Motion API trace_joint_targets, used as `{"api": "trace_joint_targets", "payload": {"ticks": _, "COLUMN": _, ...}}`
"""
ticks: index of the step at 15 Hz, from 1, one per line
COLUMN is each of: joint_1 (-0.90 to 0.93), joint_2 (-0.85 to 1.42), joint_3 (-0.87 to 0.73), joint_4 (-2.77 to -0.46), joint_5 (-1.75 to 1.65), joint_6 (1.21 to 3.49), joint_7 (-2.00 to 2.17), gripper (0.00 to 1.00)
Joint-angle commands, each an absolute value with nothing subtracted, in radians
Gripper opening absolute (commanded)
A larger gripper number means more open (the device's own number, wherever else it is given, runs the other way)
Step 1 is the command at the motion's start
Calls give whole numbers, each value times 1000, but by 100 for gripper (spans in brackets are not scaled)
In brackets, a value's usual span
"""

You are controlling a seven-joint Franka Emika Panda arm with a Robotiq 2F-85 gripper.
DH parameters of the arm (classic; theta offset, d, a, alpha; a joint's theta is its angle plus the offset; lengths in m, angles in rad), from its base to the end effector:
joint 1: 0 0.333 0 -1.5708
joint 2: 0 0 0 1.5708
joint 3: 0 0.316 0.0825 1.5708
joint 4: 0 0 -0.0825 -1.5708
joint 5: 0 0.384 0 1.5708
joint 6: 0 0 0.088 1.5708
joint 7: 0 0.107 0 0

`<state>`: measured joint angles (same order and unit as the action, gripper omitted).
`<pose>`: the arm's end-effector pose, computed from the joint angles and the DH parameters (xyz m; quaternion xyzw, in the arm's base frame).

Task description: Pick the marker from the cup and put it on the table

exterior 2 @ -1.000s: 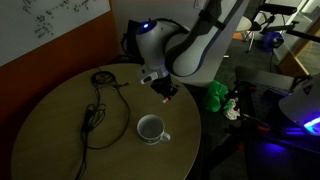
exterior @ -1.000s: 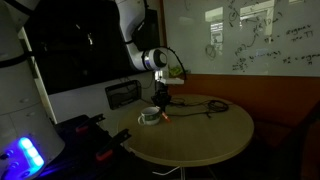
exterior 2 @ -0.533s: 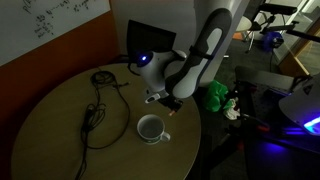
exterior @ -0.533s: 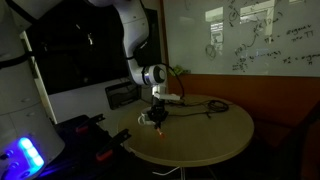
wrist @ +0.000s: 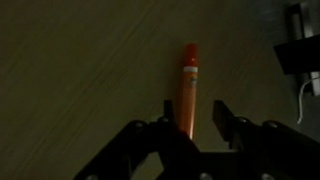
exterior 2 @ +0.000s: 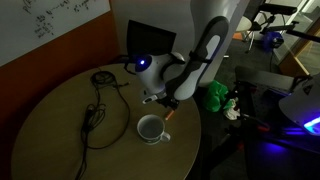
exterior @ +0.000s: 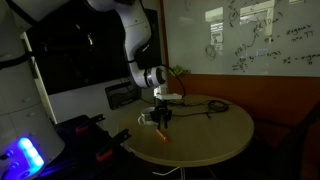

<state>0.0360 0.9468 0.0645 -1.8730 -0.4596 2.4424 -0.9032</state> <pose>0.5444 0.0580 -0.0184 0.7515 0.6297 -0.1967 0.0077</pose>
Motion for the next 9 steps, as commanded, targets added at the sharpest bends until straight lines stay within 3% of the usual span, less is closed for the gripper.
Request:
{"api": "trace_joint_targets", "payload": {"ticks": 1, "joint_1": -5, "joint_2": 878, "joint_3": 97, "joint_4": -1929, "joint_5": -472, "joint_6": 2527, "joint_7": -903, "gripper": 80}}
{"api": "trace_joint_targets", "payload": {"ticks": 4, "joint_1": -115, "joint_2": 794, "joint_3": 221, "joint_4": -1985, "joint_5": -375, "joint_6": 2536, "joint_7": -1033, "gripper": 100}}
{"api": "trace_joint_targets", "payload": {"ticks": 9, "joint_1": -192, "joint_2": 610, "joint_3": 339, "joint_4": -2104, "joint_5": -187, "joint_6": 2460, "joint_7": -1157, "gripper": 100}}
